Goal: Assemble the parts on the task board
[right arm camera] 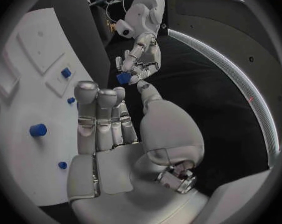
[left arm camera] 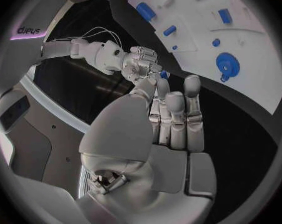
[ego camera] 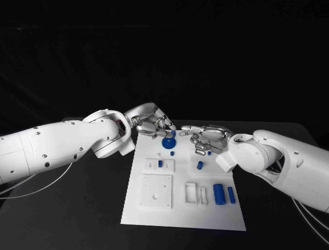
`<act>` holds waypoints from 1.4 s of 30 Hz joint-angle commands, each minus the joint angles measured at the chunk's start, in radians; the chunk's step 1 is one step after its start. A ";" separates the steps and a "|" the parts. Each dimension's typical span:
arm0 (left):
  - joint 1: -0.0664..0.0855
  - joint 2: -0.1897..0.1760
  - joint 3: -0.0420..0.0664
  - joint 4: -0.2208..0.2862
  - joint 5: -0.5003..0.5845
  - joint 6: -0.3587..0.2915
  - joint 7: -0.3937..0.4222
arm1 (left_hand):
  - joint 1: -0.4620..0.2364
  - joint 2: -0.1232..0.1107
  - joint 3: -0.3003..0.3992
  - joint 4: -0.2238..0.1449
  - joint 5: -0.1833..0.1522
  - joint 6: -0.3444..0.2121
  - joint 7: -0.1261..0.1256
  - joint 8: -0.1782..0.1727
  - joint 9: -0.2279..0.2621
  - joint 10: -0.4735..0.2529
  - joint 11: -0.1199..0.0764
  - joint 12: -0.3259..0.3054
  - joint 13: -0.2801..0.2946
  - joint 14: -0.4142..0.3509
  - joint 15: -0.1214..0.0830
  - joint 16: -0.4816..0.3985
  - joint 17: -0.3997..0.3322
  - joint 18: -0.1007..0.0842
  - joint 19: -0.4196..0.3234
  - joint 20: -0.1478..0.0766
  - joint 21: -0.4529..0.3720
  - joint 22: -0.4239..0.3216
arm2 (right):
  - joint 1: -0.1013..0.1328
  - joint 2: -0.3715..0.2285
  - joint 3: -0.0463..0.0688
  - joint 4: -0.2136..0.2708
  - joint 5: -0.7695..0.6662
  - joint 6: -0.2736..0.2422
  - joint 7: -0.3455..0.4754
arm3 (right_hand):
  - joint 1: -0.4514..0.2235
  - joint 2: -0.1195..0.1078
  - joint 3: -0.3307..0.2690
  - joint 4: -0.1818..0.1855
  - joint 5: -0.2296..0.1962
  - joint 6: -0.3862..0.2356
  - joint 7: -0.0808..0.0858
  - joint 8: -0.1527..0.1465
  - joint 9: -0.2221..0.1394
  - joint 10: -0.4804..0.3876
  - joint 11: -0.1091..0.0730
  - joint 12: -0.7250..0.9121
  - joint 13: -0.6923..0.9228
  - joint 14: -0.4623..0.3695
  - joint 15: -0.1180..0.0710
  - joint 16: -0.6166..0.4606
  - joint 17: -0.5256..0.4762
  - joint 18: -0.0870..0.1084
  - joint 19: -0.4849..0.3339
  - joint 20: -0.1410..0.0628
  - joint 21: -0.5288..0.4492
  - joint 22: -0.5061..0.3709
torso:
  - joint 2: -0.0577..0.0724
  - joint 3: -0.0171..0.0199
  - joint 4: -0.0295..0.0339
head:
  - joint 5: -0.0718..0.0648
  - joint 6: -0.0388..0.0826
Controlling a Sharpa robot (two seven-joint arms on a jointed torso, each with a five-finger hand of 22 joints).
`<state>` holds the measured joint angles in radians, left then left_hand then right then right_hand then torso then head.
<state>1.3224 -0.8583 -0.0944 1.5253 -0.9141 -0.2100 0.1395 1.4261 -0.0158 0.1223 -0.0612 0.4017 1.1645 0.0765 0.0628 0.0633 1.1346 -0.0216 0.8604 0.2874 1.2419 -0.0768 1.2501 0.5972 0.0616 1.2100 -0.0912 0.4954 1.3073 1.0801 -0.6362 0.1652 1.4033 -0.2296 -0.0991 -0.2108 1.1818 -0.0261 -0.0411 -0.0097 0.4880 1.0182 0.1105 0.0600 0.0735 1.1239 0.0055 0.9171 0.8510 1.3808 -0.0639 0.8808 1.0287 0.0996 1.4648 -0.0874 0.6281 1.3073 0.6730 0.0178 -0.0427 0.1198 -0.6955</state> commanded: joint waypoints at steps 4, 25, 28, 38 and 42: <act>0.002 -0.001 0.001 0.002 0.016 -0.004 0.012 | -0.008 0.004 0.000 -0.006 0.005 0.009 0.002 0.000 0.002 0.006 0.000 -0.007 0.001 0.007 0.002 -0.007 0.002 0.005 0.003 -0.002 0.004 0.019 | -0.002 0.002 0.000 -0.006 -0.022 -0.013 0.003 | -0.002 0.006 -0.002 -0.004 -0.006 -0.003 0.000 0.004 0.001 -0.001 0.001 0.003 0.002 0.000 0.004 0.001 -0.002 0.014 0.048 0.008 -0.004 0.070 | 0.000 -0.0001 -0.0005 | 0.001 0.001; 0.002 -0.009 0.005 -0.003 0.234 -0.031 0.042 | -0.013 0.009 0.000 -0.013 0.008 0.008 0.002 0.000 0.002 0.011 -0.001 -0.011 0.003 0.015 0.000 -0.014 0.005 0.006 0.009 -0.003 0.005 0.019 | -0.027 0.016 0.000 -0.035 0.114 0.033 0.140 | -0.011 0.005 -0.022 0.012 -0.013 -0.006 0.000 0.004 0.002 -0.002 0.003 0.005 0.004 -0.003 0.005 0.002 0.000 0.013 0.046 0.009 0.000 0.072 | 0.000 0.0009 -0.0013 | 0.004 0.011; 0.002 -0.010 0.005 -0.005 0.261 -0.031 0.045 | -0.013 0.010 0.001 -0.014 0.008 0.008 0.002 0.000 0.002 0.012 -0.001 -0.011 0.003 0.016 0.000 -0.014 0.005 0.006 0.009 -0.003 0.005 0.019 | -0.028 0.017 0.000 -0.036 0.125 0.044 0.152 | -0.011 0.004 -0.024 0.014 -0.013 -0.007 0.000 0.003 0.002 -0.002 0.003 0.004 0.004 -0.004 0.005 0.003 0.001 0.013 0.046 0.010 0.002 0.072 | 0.000 0.0006 -0.0011 | 0.003 0.012; 0.002 -0.008 0.006 -0.006 0.353 -0.030 0.054 | -0.016 0.012 0.002 -0.020 0.011 0.007 0.002 0.000 0.002 0.012 -0.001 -0.013 0.004 0.017 0.000 -0.018 0.008 0.007 0.010 -0.004 0.005 0.019 | -0.031 0.029 0.000 -0.044 0.153 0.074 0.175 | -0.011 0.013 -0.070 0.040 -0.024 -0.019 0.003 0.004 0.003 -0.008 0.007 0.005 0.005 -0.011 0.009 0.003 0.003 0.015 0.041 0.013 -0.001 0.072 | 0.000 -0.0003 -0.0008 | 0.000 0.021; 0.002 -0.005 0.008 -0.004 0.374 -0.027 0.054 | -0.019 0.014 0.002 -0.022 0.013 0.007 0.002 0.000 0.002 0.013 -0.001 -0.012 0.005 0.019 0.000 -0.018 0.009 0.007 0.011 -0.004 0.005 0.019 | -0.033 0.038 0.000 -0.049 0.155 0.079 0.174 | -0.012 0.014 -0.071 0.041 -0.026 -0.022 0.004 0.004 0.003 -0.009 0.008 0.004 0.004 -0.011 0.010 0.003 0.003 0.015 0.041 0.014 -0.002 0.072 | 0.000 0.0001 -0.0003 | 0.001 0.023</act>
<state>1.3225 -0.8665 -0.0876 1.5180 -0.5987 -0.2330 0.1737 1.4137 -0.0034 0.1251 -0.0779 0.4102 1.1681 0.0802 0.0624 0.0638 1.1416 -0.0217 0.8516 0.2921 1.2559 -0.0767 1.2352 0.6053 0.0615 1.2135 -0.0948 0.4954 1.3077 1.0491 -0.6021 0.1654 1.3553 -0.0956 -0.0561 -0.0605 1.1711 -0.0211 -0.1062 0.0302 0.4687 1.0055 0.1159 0.0600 0.0758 1.1203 0.0090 0.9170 0.8550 1.3739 -0.0571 0.8808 1.0318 0.0995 1.4648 -0.0801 0.6272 1.3073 0.6729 0.0177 -0.0434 0.1198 -0.6740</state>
